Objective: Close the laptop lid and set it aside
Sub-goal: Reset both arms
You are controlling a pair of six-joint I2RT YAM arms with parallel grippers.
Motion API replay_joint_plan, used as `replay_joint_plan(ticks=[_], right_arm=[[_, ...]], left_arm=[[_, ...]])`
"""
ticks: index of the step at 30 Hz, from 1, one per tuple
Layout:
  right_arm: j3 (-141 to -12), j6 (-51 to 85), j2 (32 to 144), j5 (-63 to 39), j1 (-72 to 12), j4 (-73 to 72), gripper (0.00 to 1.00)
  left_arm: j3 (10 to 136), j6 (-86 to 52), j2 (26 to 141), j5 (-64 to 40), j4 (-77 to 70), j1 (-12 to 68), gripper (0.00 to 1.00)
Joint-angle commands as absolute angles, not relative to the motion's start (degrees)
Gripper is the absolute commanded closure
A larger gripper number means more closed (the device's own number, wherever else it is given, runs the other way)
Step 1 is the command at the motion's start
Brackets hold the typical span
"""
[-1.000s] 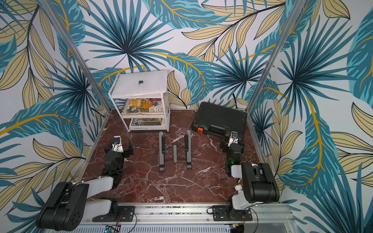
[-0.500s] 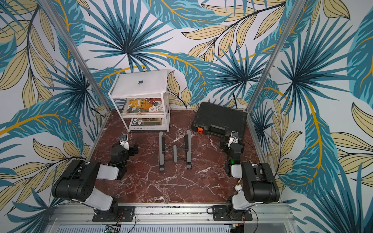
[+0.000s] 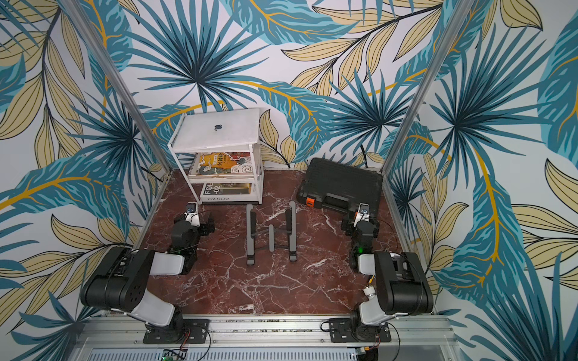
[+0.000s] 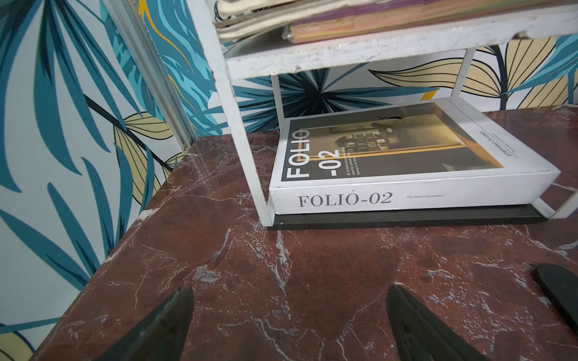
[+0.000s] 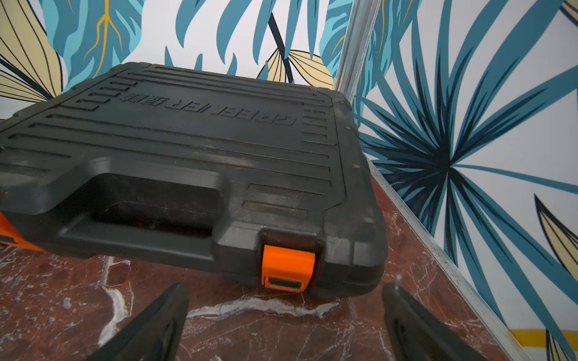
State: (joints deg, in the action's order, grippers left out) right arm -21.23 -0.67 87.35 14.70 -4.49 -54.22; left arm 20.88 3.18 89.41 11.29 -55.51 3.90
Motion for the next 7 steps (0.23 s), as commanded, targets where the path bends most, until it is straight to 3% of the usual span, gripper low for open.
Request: replay_joint_plan(ticks=[1, 7], right_arm=[[-22.48, 0.72, 87.69, 13.21, -3.22, -52.51, 0.0], [-22.3, 0.7, 87.48, 13.06, -3.16, -52.67, 0.01]], left_arm=[[20.71, 3.46, 89.73, 10.77, -57.16, 3.56, 0.0], [20.67, 3.43, 89.7, 10.81, -57.05, 3.52, 0.0]])
